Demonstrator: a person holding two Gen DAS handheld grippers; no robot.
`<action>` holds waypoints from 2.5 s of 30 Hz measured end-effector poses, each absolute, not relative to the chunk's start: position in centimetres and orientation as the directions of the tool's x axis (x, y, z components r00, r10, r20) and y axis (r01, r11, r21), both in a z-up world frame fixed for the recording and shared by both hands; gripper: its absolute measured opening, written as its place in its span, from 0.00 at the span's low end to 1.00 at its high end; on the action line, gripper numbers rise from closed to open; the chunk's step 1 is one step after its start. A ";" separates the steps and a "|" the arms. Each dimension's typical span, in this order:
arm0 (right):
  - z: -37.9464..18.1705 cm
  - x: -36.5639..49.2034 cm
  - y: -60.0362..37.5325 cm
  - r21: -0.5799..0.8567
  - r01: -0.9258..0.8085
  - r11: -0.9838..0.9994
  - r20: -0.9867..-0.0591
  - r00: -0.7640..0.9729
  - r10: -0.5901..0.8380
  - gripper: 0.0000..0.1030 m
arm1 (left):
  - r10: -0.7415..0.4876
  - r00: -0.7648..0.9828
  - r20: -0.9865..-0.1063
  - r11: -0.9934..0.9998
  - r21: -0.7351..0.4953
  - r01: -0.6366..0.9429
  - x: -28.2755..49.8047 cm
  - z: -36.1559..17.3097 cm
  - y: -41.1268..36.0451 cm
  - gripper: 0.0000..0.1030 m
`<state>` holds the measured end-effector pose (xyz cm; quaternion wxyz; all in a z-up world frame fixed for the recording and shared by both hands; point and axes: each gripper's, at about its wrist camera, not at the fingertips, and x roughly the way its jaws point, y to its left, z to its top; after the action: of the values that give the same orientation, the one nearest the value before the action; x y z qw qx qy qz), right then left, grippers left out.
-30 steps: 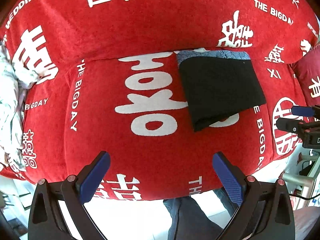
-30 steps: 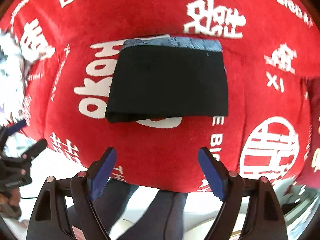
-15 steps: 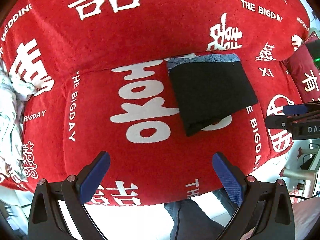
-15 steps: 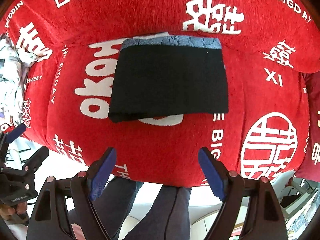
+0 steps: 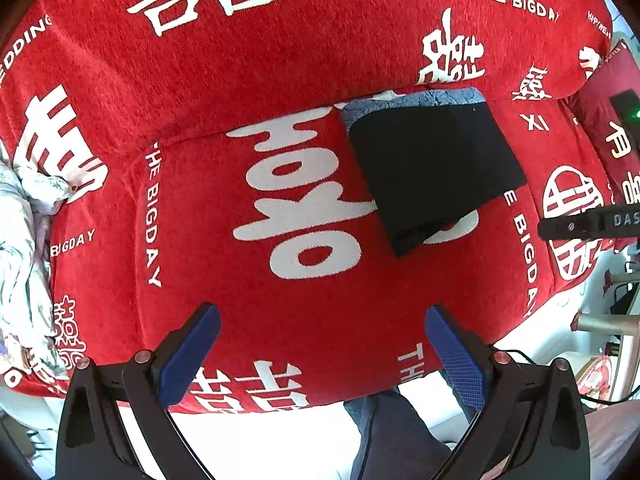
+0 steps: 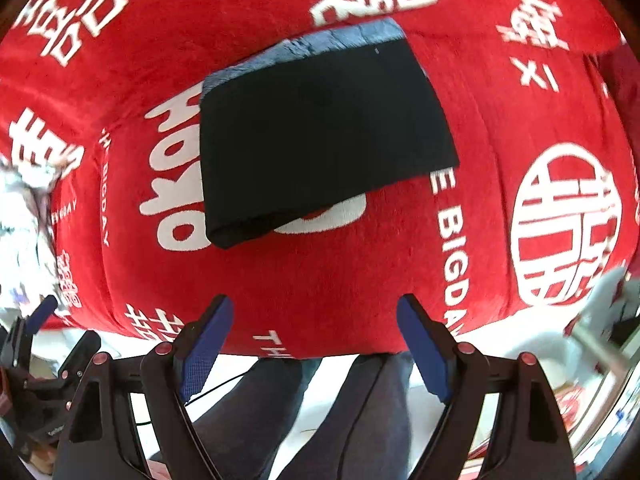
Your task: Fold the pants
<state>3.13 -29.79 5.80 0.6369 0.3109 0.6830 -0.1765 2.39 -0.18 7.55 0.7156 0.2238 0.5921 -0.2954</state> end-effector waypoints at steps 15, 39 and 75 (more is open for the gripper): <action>7.0 6.2 -27.4 0.095 0.561 0.823 -0.990 -0.034 0.137 0.84 | -0.194 0.077 -0.978 0.773 -0.104 0.626 4.1 6.2 2.0 0.99; 4.9 2.3 -37.2 0.115 0.601 0.791 -0.982 -0.051 0.181 0.84 | -0.118 0.039 -0.992 0.870 -0.084 0.486 5.3 3.5 -3.7 0.99; -4.4 -2.5 -45.6 0.371 0.660 0.653 -0.913 0.134 0.384 0.84 | -0.098 0.015 -0.995 0.846 -0.076 0.528 6.5 -3.8 -12.3 0.99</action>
<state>-2.54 -45.63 -4.43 0.6366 0.4021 0.6492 -0.1082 6.53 -12.34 -3.81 0.6937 0.1616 0.6646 -0.2257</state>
